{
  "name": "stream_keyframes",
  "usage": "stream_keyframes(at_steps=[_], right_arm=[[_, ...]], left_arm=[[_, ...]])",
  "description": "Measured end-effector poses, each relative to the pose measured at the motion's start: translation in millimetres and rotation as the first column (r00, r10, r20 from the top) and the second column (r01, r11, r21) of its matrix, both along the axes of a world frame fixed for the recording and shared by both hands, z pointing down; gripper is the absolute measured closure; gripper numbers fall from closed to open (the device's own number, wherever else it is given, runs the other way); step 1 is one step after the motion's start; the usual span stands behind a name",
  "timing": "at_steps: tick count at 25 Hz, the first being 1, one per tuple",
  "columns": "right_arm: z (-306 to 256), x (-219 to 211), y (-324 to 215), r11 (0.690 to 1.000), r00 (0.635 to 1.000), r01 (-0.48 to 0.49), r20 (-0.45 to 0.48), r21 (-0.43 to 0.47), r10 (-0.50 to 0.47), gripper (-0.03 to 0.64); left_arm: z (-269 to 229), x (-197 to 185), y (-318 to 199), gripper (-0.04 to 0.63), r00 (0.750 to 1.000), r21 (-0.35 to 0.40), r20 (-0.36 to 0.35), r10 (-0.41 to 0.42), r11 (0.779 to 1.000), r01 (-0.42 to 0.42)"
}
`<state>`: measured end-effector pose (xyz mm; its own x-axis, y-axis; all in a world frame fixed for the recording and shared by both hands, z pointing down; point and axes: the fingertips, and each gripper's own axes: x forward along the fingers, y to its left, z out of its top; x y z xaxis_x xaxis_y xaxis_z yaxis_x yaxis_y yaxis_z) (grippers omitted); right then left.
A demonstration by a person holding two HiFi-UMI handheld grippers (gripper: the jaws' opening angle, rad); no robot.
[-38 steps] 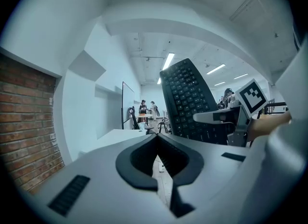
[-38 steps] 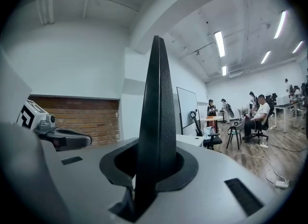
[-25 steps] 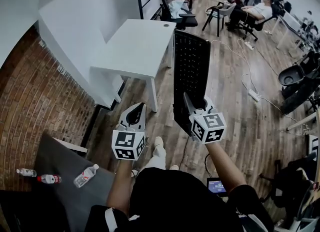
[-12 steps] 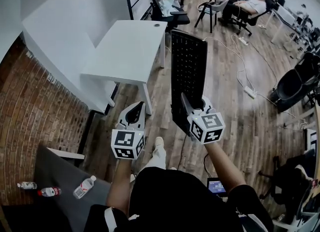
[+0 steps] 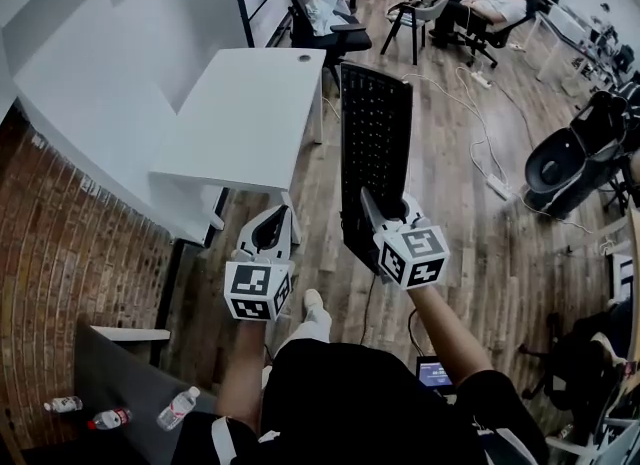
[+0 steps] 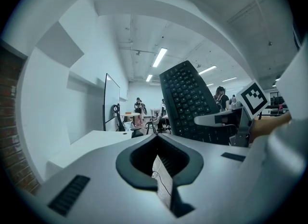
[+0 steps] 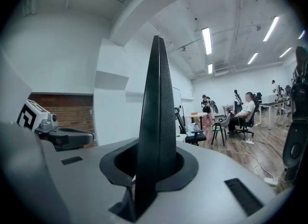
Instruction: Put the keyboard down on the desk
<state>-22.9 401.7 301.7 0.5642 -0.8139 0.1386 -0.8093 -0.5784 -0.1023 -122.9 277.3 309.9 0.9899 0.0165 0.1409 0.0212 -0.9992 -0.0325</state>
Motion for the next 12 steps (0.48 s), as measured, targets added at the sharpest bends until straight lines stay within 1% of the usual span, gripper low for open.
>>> stream_keyframes(at_steps=[4,9,12], right_arm=[[-2.9,27.5,-24.1,1.0,1.0,-0.013,0.011,-0.015,0.013,0.522],[-11.1,54.7,-54.8,0.999,1.0,-0.019,0.003,-0.03,0.019,0.522],[-12.1,72.2,-79.7,0.999,1.0,-0.018,0.015,-0.041,0.018,0.522]], left_arm=[[-2.8,30.1,-25.0,0.581,1.0,-0.03,-0.006,0.008,1.0,-0.008],[-7.2,63.5,-54.8,0.581,0.999,-0.05,-0.011,0.035,0.998,-0.036],[-11.0,80.8,-79.0,0.581,0.999,-0.057,-0.014,0.042,0.997,-0.043]])
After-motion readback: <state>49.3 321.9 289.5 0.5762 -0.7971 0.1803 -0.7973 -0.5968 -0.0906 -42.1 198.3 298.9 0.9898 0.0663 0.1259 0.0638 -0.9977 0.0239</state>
